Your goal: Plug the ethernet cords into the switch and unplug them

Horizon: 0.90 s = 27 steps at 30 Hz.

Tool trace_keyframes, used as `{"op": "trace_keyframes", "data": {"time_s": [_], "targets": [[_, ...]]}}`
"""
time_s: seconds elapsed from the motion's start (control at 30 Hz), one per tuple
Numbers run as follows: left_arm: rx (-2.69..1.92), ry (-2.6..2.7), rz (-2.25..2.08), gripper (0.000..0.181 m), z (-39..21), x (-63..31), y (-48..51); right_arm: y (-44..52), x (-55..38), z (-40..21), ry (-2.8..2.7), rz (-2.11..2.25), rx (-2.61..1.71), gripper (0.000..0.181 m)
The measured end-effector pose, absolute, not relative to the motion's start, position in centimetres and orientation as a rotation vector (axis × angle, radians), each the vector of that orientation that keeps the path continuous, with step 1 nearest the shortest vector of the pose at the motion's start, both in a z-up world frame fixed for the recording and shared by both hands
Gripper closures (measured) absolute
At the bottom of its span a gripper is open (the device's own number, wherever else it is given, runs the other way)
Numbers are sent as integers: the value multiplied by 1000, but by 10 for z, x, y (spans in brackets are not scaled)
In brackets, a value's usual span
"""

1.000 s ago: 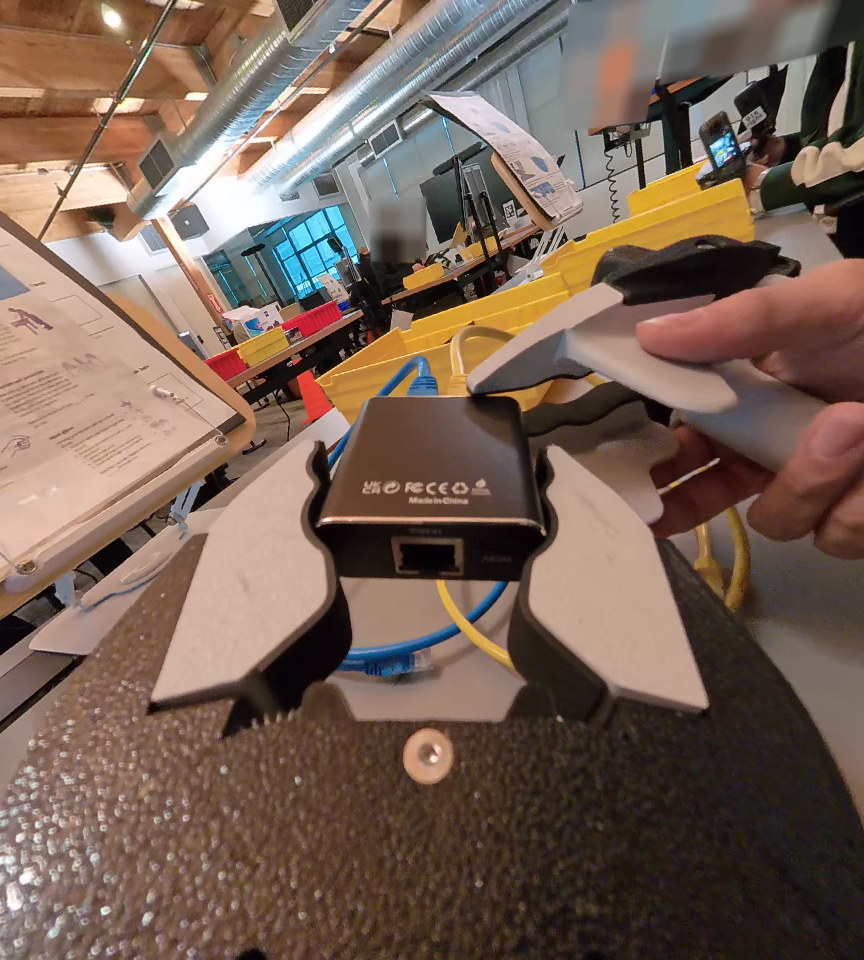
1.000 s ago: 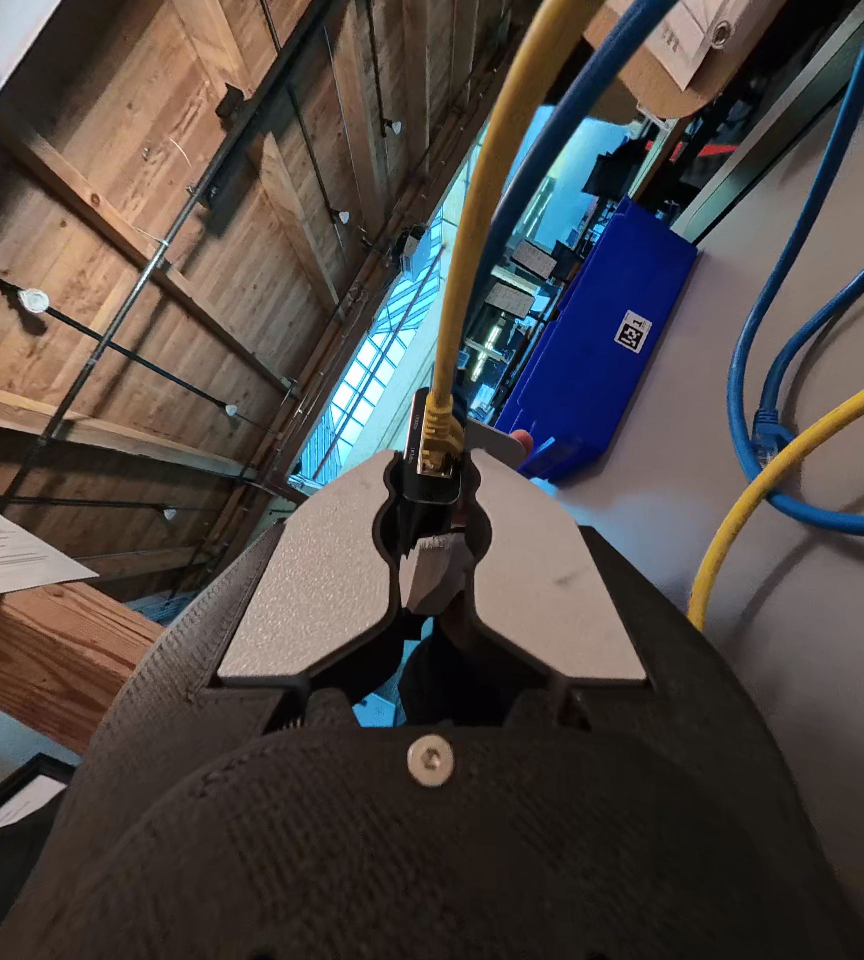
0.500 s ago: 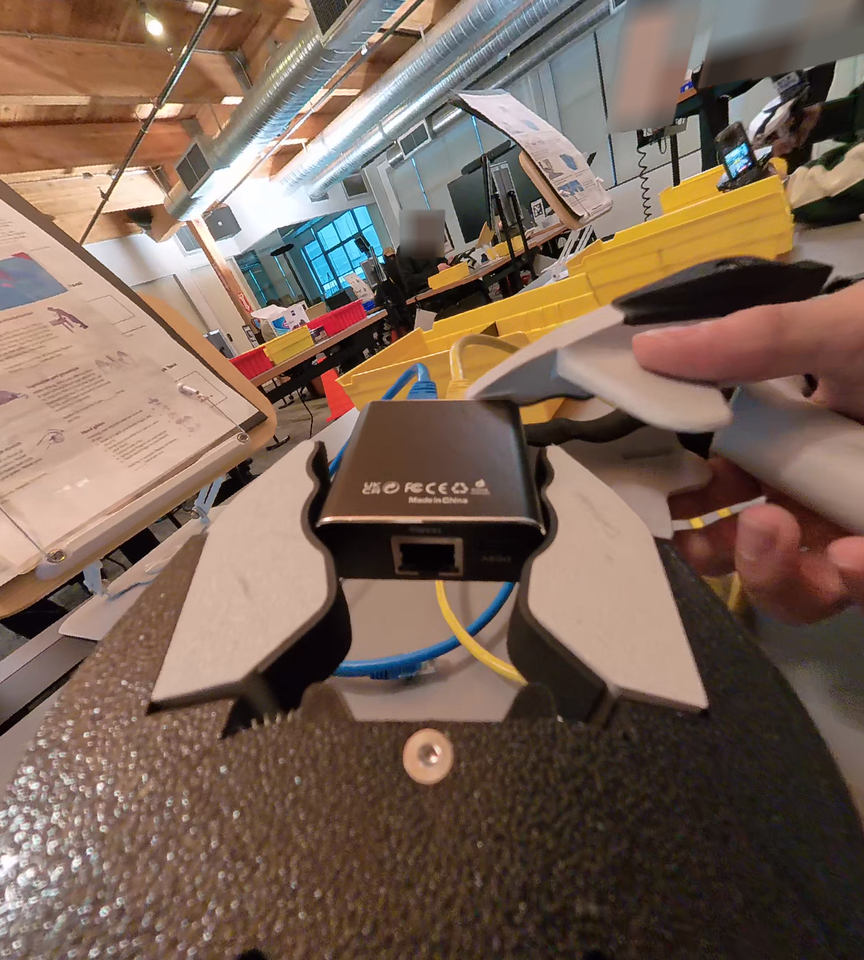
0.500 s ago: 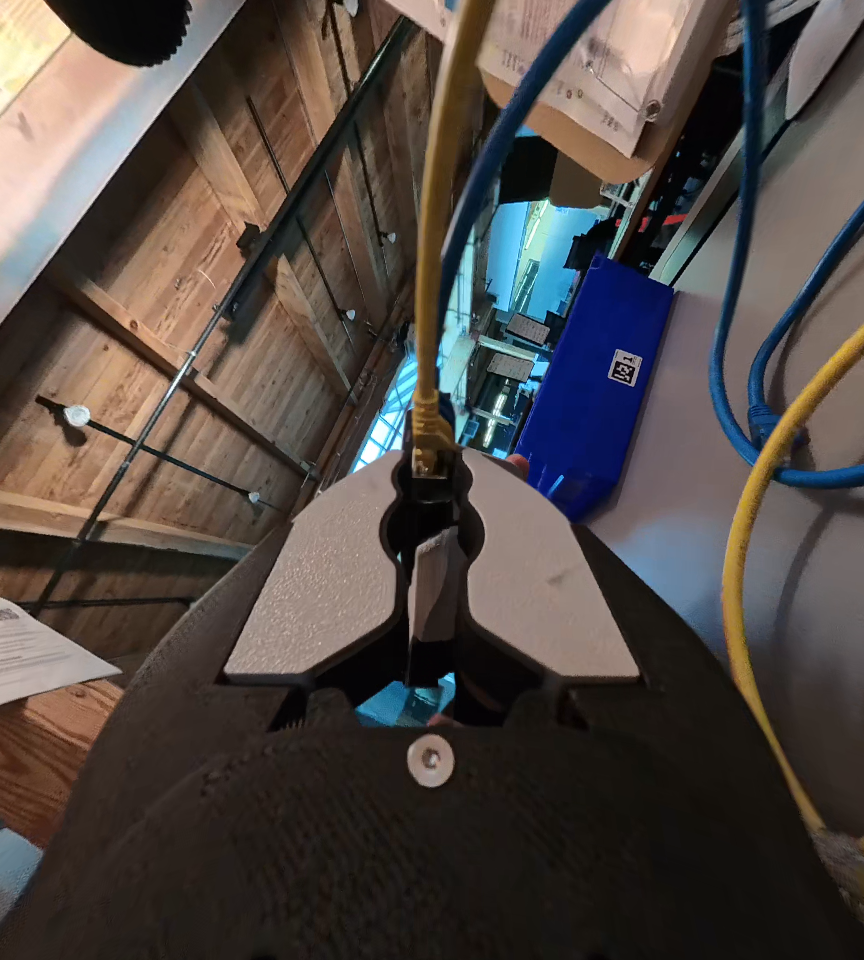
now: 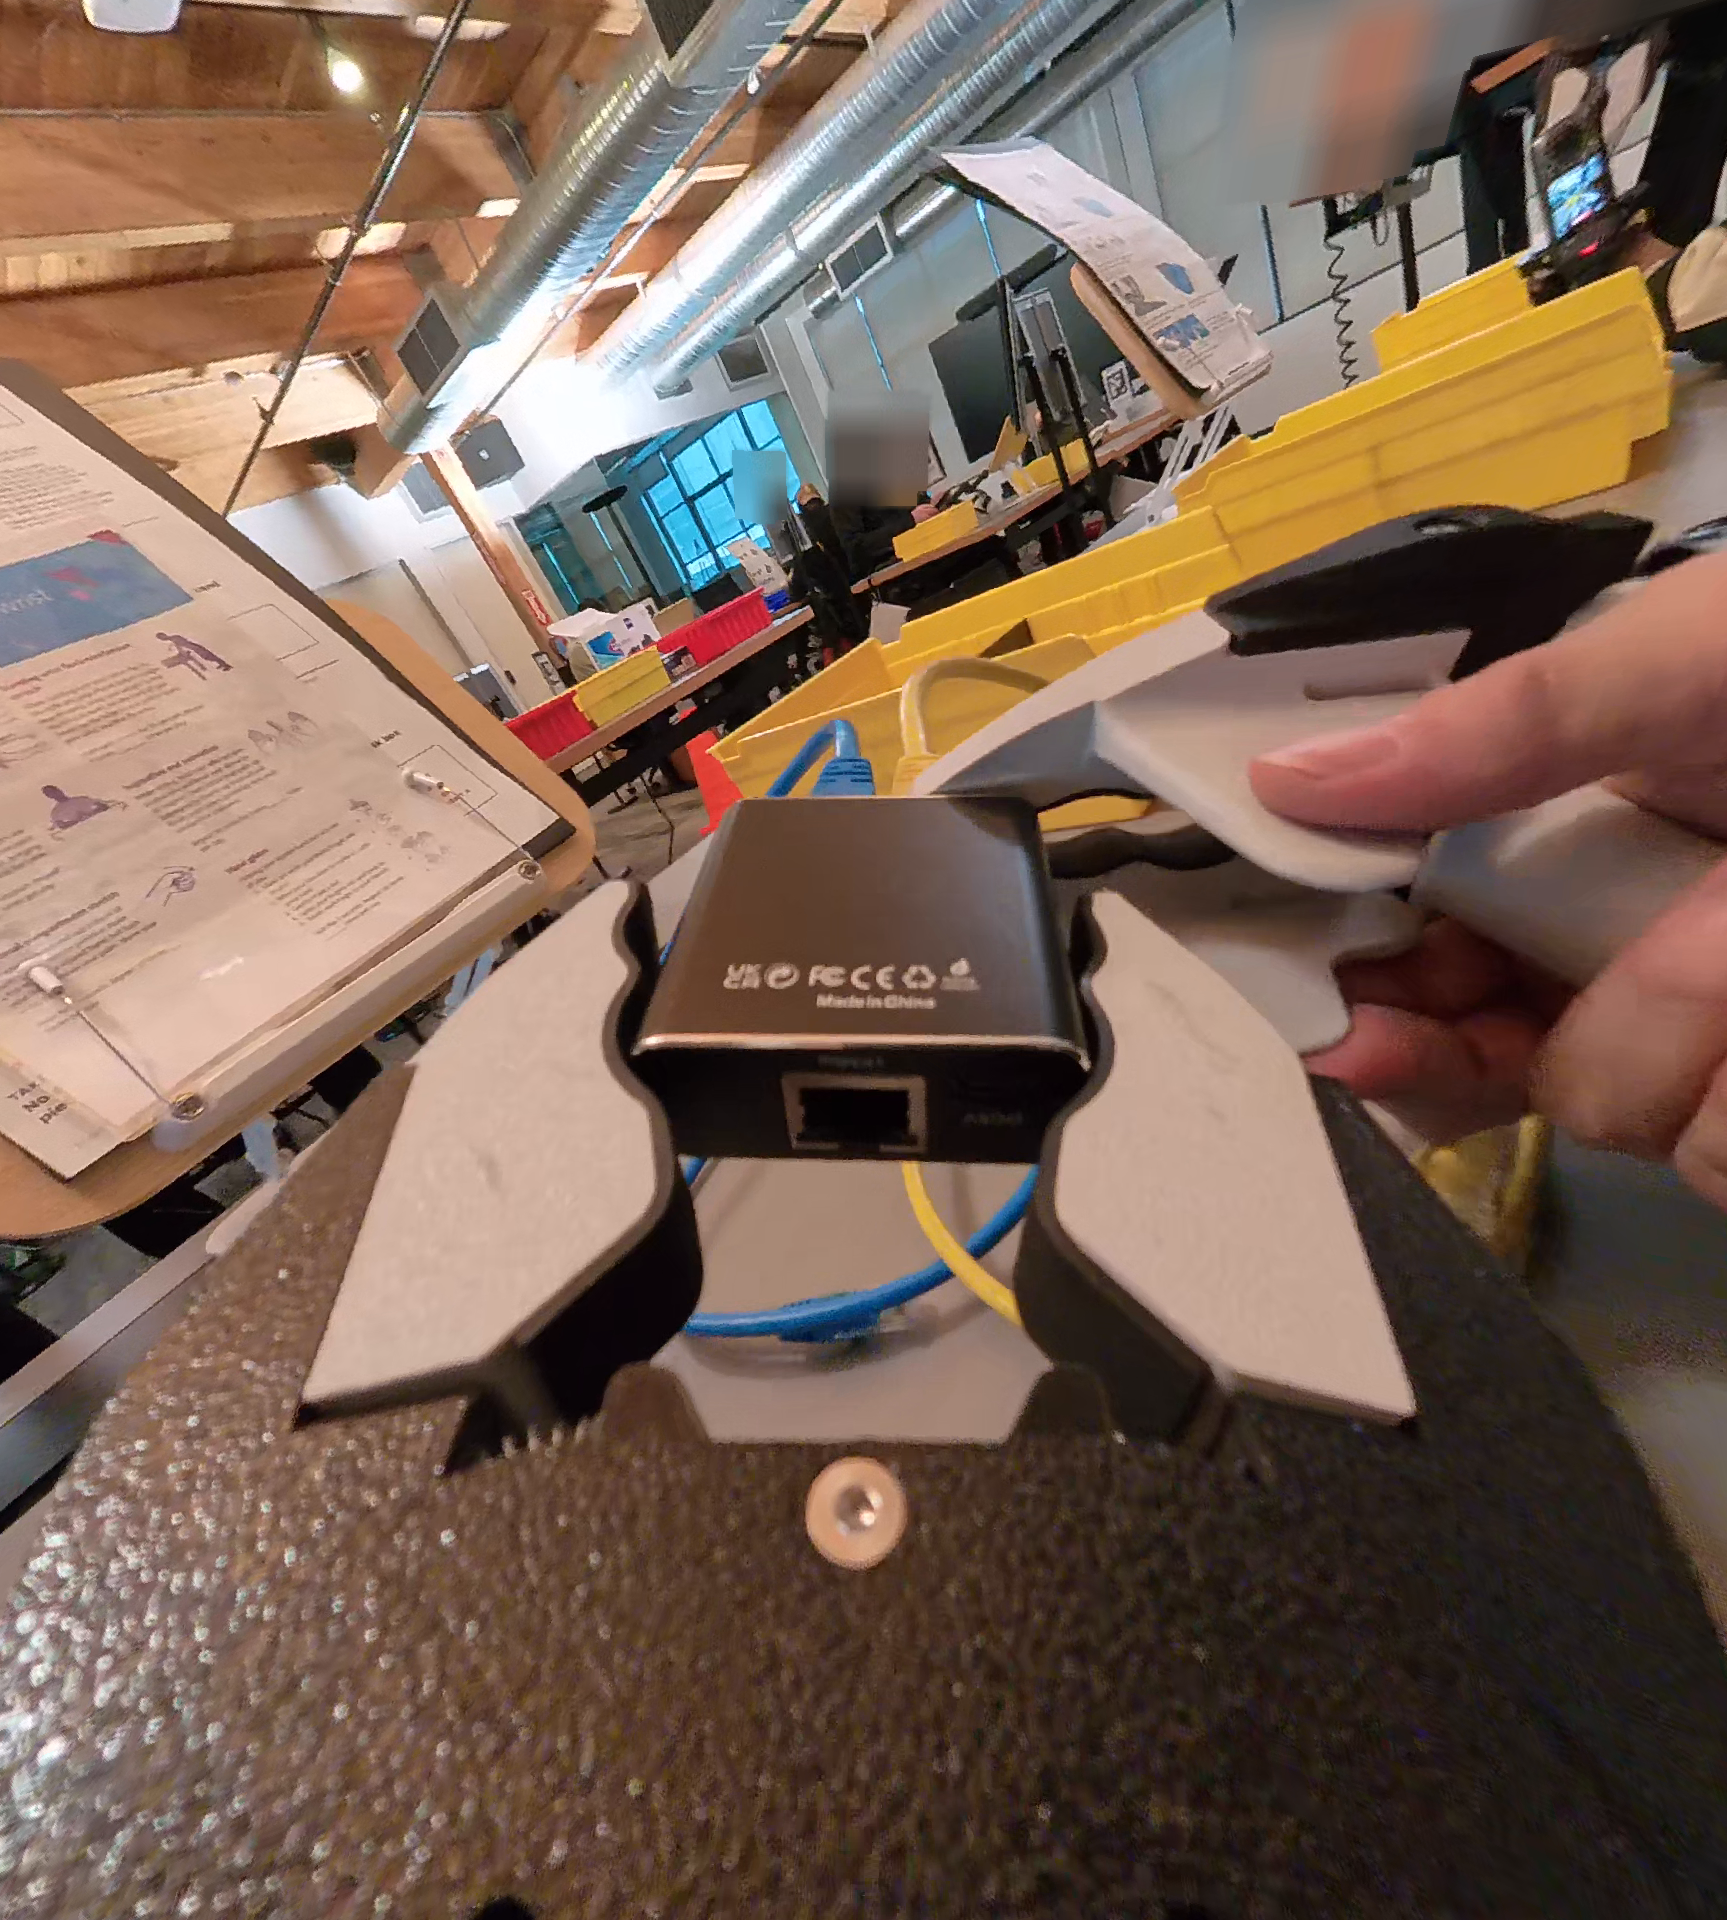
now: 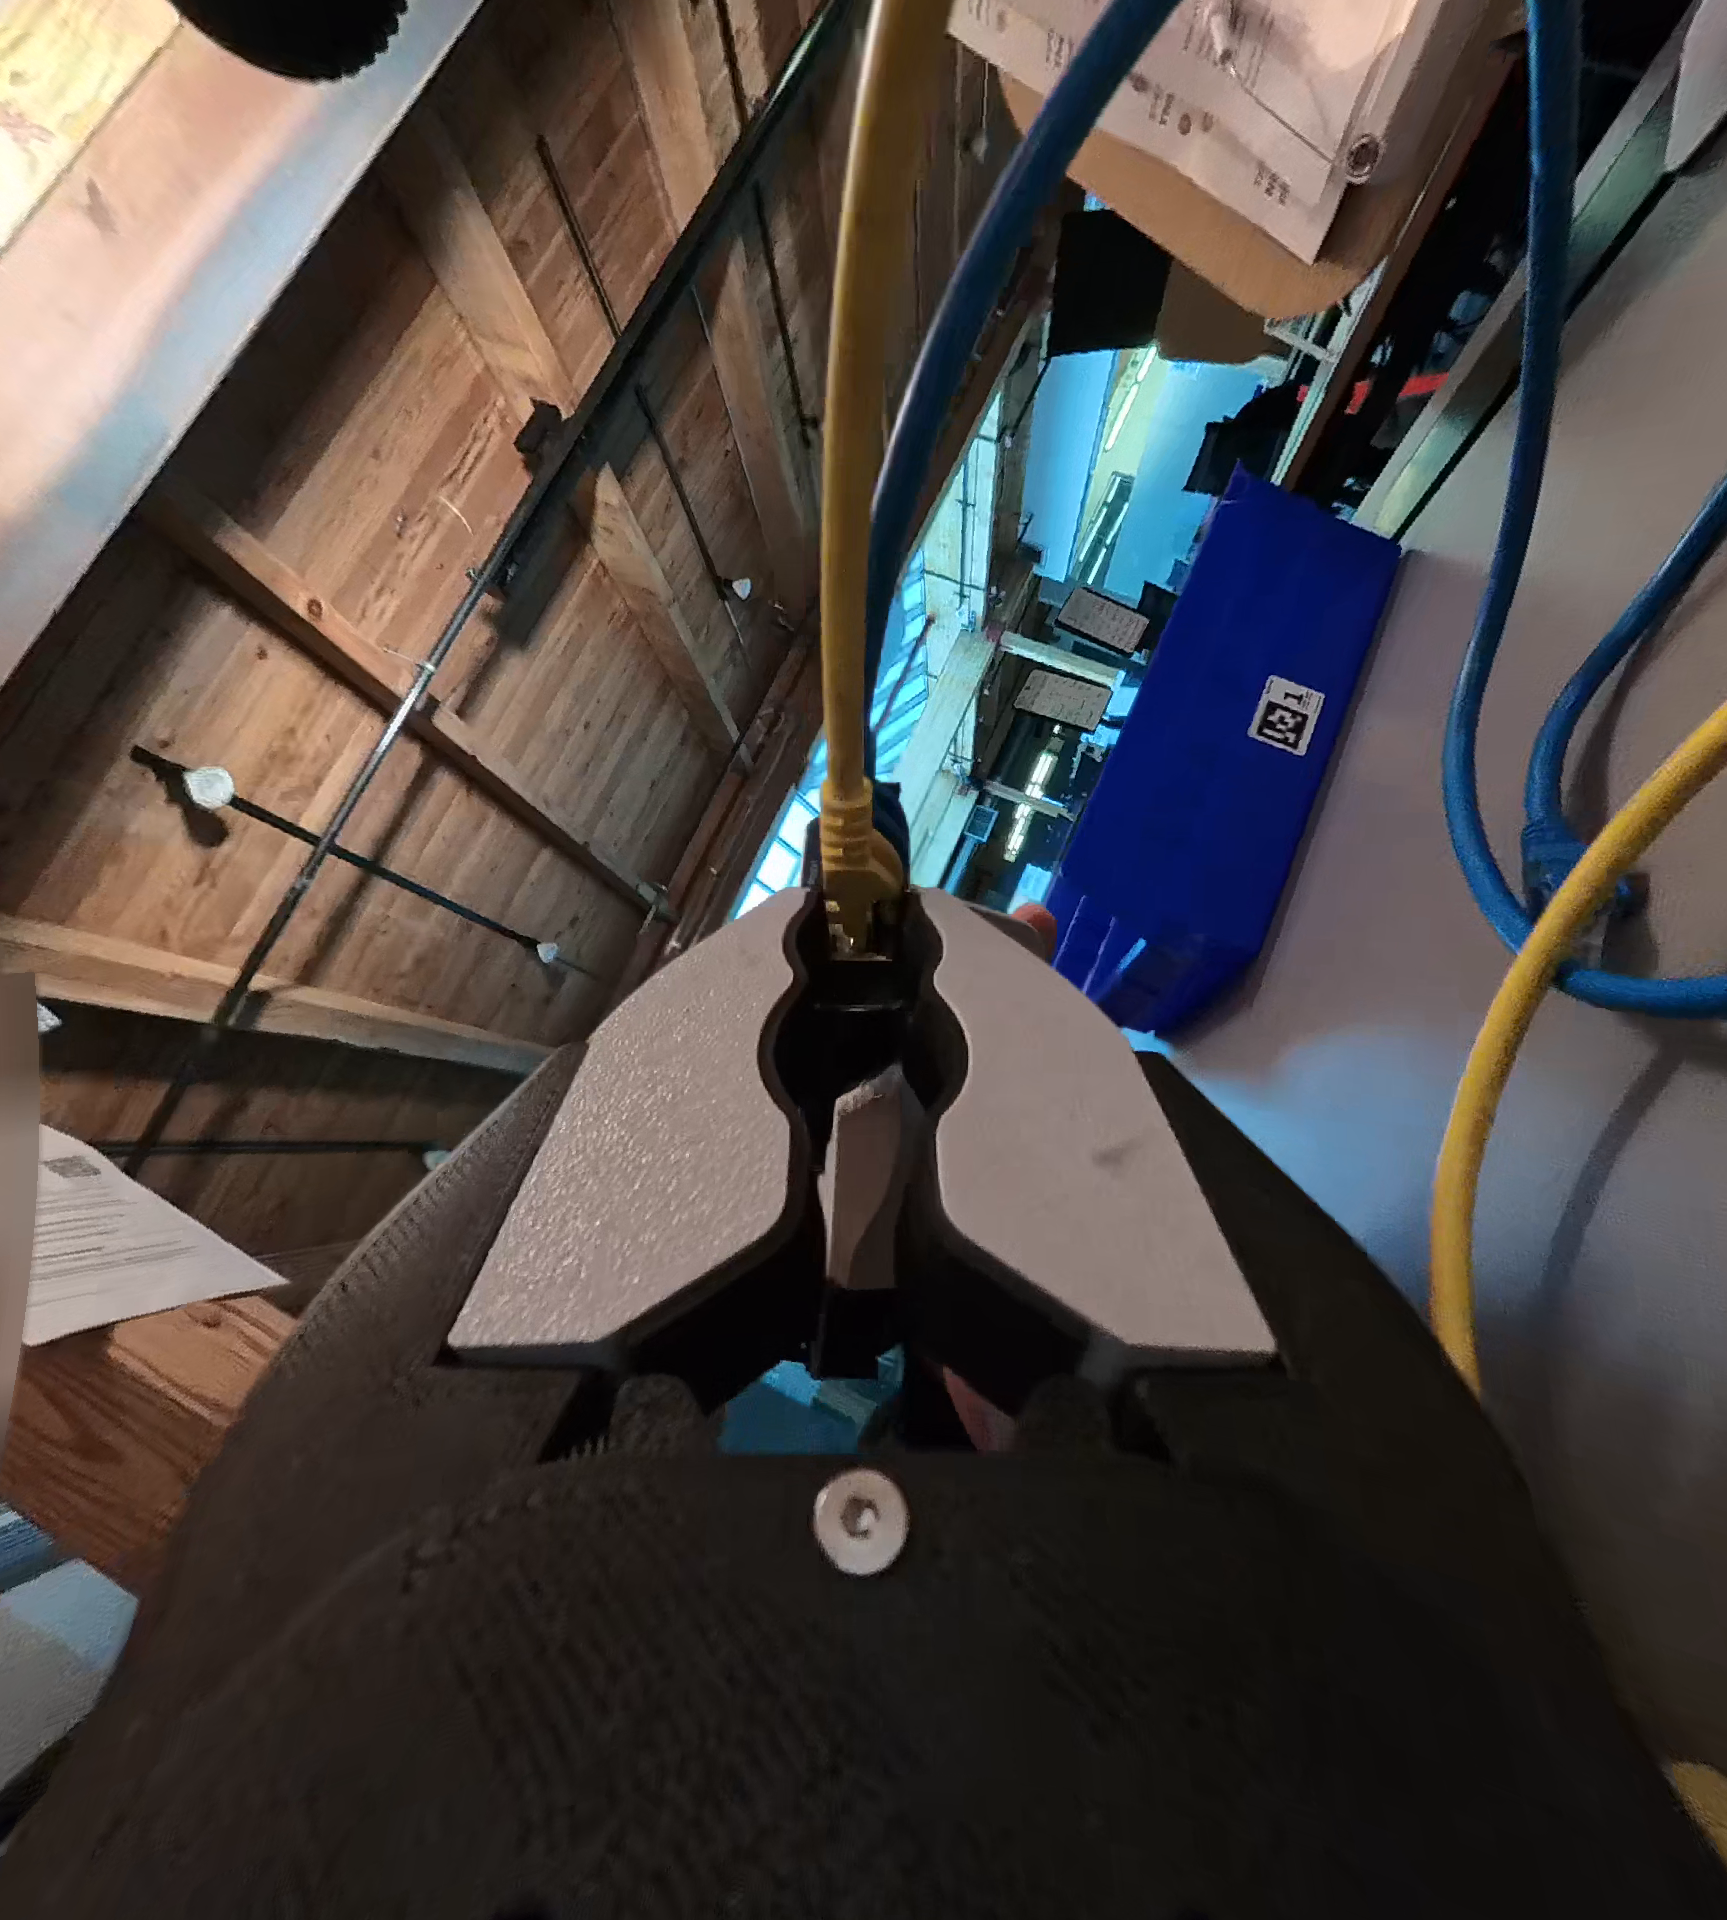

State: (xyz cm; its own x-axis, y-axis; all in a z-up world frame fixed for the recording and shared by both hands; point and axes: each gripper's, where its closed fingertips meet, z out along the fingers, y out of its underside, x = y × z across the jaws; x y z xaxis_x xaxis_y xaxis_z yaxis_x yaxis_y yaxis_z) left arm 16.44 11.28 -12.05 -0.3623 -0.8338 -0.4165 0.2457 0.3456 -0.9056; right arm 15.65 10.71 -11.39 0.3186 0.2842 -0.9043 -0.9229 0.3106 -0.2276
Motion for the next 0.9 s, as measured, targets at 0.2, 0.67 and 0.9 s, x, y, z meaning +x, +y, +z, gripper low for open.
{"op": "trace_keyframes", "data": {"time_s": [0.2, 0.67, 0.9], "targets": [[-566, 1467, -1208, 106, -115, 166, 121, 115, 158, -108, 830, 976, -851, 168], [-565, 1391, -1150, 106, -108, 166, 126, 119, 158, -102, 746, 936, -901, 168], [-678, 1365, -1326, 106, -107, 168, 127, 122, 161, -101, 742, 914, -905, 168]]}}
